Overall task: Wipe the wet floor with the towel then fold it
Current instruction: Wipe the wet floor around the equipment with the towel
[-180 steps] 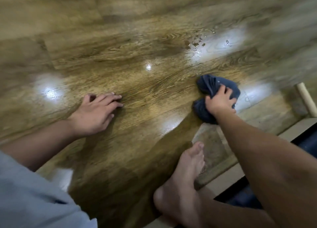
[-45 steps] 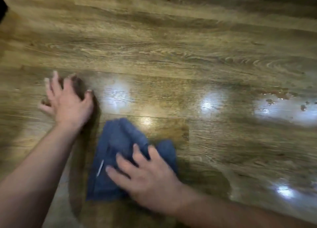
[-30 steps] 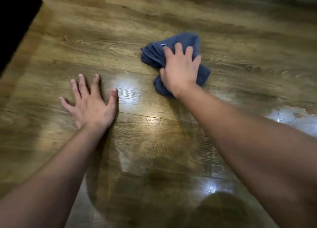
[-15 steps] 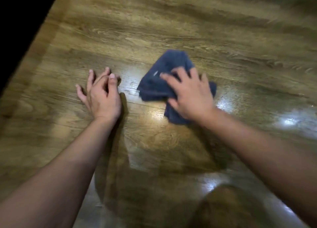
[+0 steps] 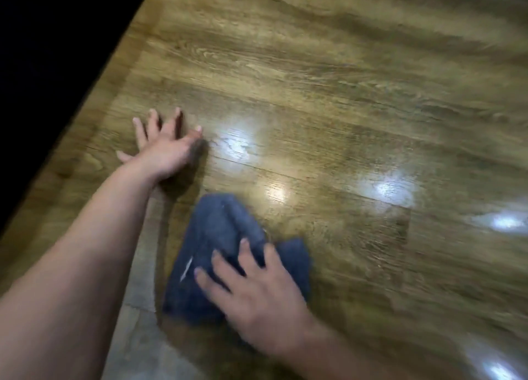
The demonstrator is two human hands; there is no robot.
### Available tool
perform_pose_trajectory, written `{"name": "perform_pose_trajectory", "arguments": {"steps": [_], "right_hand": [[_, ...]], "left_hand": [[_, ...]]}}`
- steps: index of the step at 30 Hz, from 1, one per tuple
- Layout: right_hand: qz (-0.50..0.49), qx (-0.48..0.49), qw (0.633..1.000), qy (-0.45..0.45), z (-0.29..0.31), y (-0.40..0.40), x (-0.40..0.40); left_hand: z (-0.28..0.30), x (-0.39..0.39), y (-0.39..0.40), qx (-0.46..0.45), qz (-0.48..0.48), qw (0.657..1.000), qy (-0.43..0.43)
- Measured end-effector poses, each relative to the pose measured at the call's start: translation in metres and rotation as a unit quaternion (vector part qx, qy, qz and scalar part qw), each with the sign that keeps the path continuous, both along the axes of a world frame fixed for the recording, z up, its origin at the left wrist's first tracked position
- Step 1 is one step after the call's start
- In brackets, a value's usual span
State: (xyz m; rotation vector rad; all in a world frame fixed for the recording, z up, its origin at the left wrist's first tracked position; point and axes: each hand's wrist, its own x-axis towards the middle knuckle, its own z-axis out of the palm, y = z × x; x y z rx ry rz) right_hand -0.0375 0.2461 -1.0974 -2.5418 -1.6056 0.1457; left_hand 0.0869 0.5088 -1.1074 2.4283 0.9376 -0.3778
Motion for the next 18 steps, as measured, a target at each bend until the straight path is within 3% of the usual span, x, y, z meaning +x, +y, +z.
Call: {"name": "perform_pose_trajectory", "arguments": {"steps": [2, 5, 9, 12, 15, 18], "right_hand": [[0.077, -0.016, 0.997, 0.018, 0.002, -0.004, -0.012], [0.067, 0.001, 0.998, 0.015, 0.008, 0.004, 0.039], [-0.138, -0.071, 0.985, -0.072, 0.012, 0.033, 0.177], [-0.304, -0.093, 0.947, -0.046, 0.016, 0.054, 0.255], [-0.354, -0.092, 0.93, -0.039, 0.017, 0.071, 0.25], [-0.276, -0.044, 0.959, -0.056, 0.017, 0.079, 0.175]], "left_hand": [[-0.01, -0.008, 0.004, 0.05, -0.041, 0.996, 0.063], [-0.009, -0.004, 0.003, 0.027, -0.051, 0.996, 0.069], [-0.004, -0.002, 0.001, 0.009, -0.037, 0.997, 0.065], [-0.001, -0.002, -0.003, -0.008, -0.024, 0.998, 0.062], [0.001, 0.0, -0.003, -0.027, -0.014, 0.998, 0.054], [0.002, -0.001, -0.003, -0.092, 0.025, 0.995, 0.021]]}}
